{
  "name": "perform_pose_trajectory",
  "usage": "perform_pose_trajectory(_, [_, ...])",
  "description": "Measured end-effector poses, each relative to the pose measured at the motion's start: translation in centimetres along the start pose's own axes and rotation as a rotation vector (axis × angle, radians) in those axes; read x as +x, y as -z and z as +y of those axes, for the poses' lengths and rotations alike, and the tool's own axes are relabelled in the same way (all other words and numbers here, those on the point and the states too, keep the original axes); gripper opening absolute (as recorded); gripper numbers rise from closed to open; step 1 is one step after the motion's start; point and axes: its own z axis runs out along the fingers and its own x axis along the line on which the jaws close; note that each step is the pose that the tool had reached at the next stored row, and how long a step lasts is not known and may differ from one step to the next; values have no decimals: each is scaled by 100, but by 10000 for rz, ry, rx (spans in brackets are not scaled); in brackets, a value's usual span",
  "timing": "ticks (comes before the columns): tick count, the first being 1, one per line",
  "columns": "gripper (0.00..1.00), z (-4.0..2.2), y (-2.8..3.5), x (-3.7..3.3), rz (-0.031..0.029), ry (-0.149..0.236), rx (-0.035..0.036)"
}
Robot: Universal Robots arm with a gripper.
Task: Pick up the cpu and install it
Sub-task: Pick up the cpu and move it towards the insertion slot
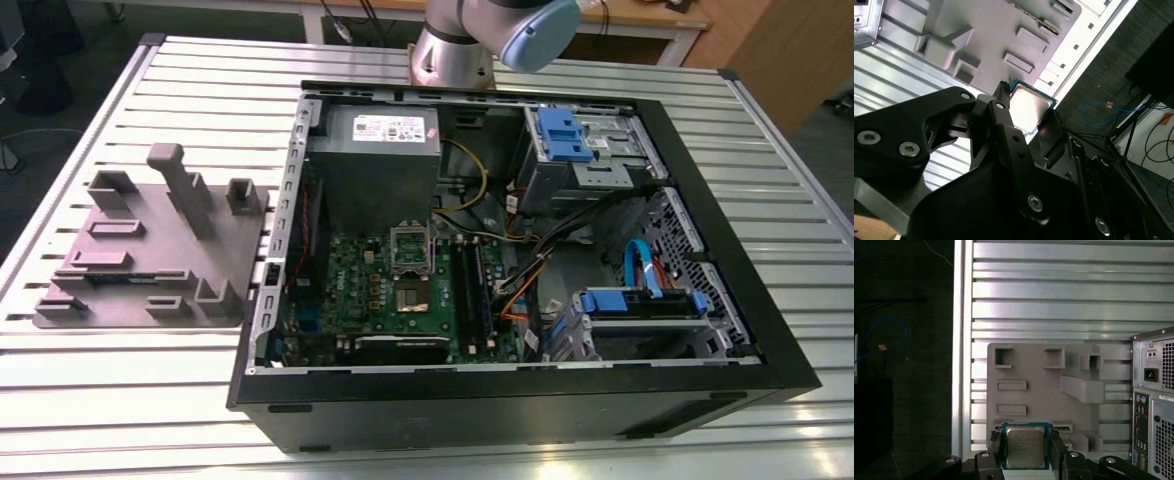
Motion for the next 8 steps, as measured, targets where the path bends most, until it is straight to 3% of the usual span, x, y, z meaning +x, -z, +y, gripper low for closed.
perform_pose_trajectory(8, [47,0,-1,-29,0,-1,0])
